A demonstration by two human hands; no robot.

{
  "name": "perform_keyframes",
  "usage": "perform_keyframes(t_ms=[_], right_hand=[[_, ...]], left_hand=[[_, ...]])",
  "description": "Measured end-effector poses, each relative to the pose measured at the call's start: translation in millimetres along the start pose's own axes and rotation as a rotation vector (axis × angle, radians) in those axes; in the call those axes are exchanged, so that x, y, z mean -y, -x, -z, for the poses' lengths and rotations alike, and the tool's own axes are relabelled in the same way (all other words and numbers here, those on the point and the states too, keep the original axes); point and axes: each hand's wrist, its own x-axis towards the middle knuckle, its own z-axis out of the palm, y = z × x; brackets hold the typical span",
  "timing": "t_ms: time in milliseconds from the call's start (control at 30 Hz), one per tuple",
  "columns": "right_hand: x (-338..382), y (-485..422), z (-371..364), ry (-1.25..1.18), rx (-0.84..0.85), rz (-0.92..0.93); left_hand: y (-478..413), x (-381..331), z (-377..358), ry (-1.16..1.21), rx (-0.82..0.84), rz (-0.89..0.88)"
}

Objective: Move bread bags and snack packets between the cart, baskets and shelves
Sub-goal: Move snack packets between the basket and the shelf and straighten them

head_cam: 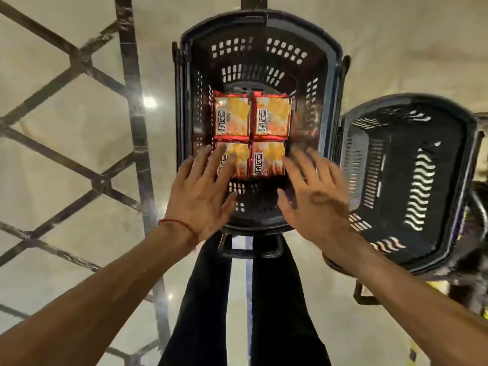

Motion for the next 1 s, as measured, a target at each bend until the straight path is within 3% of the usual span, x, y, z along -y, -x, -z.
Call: perform_keyframes(t_ms=[200, 467, 700, 800, 1000], right_hand=[[-19, -28, -94, -0.139, 0.157, -0.149], [-22, -79, -202, -0.758, 0.395, -0.591], [-32, -103, -240, -1.076, 0.567, -0.907], [-33, -113, -249, -1.087, 0.553, -0.942], [-25, -111, -258, -0.882, 0.483, -0.892]], left_hand=[[-50, 3, -77, 0.105, 0.048, 0.061], [-77, 16, -132, 0.140, 0.116, 0.150], [-79, 15, -138, 0.141, 0.143, 0.136], [-79, 15, -137, 0.159, 0.145, 0.144], [-81, 15, -135, 0.182, 0.155, 0.157]])
